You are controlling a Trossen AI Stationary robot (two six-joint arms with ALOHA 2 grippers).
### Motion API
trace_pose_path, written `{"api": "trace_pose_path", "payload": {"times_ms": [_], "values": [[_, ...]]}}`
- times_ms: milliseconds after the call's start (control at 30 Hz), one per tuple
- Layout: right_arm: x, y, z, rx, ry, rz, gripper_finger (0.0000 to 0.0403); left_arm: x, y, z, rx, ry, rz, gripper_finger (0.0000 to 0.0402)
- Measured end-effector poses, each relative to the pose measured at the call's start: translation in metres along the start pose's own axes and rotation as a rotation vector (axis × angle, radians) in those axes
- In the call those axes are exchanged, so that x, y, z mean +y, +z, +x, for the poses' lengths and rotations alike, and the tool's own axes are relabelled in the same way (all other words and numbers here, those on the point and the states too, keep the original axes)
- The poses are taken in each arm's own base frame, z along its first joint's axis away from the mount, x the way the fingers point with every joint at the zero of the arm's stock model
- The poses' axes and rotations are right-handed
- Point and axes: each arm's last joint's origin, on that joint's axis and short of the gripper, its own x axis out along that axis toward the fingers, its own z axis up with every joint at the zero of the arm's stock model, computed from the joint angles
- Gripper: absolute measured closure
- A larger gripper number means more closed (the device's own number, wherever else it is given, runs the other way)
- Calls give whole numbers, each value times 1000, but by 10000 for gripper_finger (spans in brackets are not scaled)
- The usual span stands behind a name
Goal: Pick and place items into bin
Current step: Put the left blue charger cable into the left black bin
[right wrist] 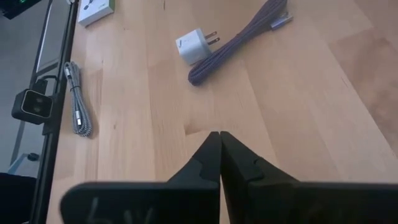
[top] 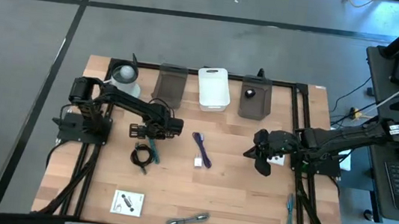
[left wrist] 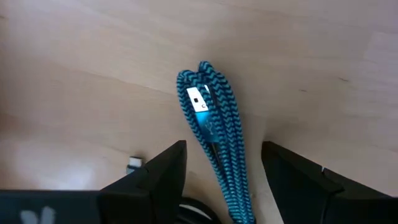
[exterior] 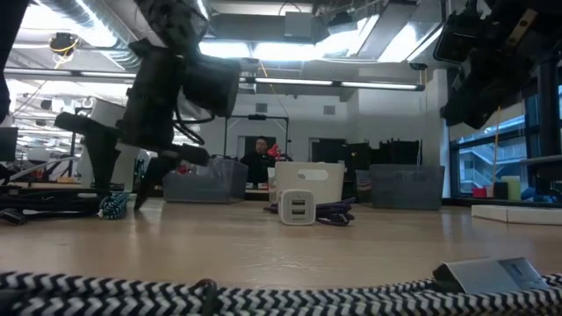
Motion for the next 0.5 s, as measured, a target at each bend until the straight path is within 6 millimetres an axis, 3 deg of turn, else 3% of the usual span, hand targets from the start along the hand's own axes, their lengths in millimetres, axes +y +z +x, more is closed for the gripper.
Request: {"api": "trace_pose_path", "payload": {"times_ms": [200,500], "values": [[0,0,0,0,0,-1,399,1,0,4,7,-26,-21,223],[0,0,0,-3,1,1,399,5,0,-5,-5,-76,-86,350]]}}
